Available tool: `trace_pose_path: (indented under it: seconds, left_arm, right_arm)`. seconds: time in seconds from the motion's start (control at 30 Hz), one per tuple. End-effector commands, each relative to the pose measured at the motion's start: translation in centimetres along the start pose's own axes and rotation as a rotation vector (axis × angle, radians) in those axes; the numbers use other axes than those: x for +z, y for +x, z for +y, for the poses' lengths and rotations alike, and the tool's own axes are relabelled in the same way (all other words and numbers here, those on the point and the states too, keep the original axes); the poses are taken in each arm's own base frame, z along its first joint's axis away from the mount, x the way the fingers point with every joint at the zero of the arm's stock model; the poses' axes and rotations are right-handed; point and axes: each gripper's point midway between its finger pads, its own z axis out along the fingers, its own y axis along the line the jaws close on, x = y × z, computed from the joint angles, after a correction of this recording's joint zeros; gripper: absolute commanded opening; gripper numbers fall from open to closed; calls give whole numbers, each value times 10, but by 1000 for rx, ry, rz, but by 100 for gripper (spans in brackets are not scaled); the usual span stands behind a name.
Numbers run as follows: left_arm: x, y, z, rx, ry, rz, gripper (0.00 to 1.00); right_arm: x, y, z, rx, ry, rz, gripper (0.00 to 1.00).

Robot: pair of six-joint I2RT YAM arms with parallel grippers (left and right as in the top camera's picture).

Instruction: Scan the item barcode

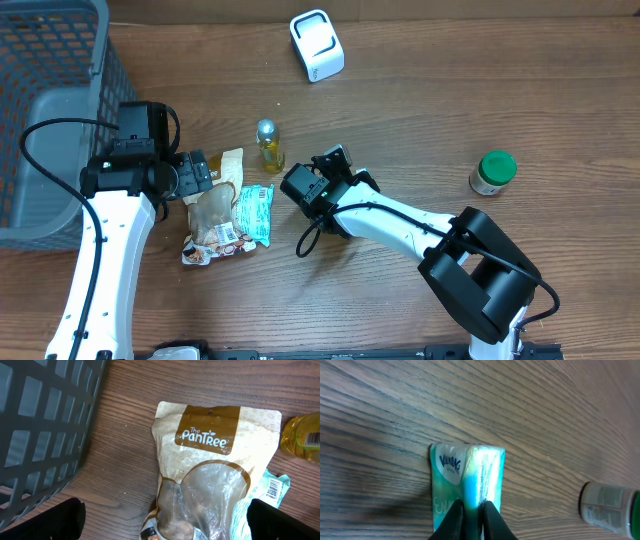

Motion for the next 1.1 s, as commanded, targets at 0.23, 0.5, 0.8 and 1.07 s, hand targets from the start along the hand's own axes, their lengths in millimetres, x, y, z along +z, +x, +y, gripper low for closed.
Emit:
trace_pose_path:
  seconds: [0.23,0.5,0.8,1.07]
  left_arm:
    - [-4,-6,-1,11,7,-16,99]
    - [-4,-6,-1,11,7,-16,100]
    - [-4,-6,-1,11,7,-16,99]
    - [-4,-6,-1,11,7,-15,99]
  right_arm:
    - [-4,-9,2,31,-31,-10,58]
    - [-5,-25,-13,145,-155,35,72]
    - [12,-7,-5,247,-425,217,57]
    - [11,-8,-4,246,-426,215,6]
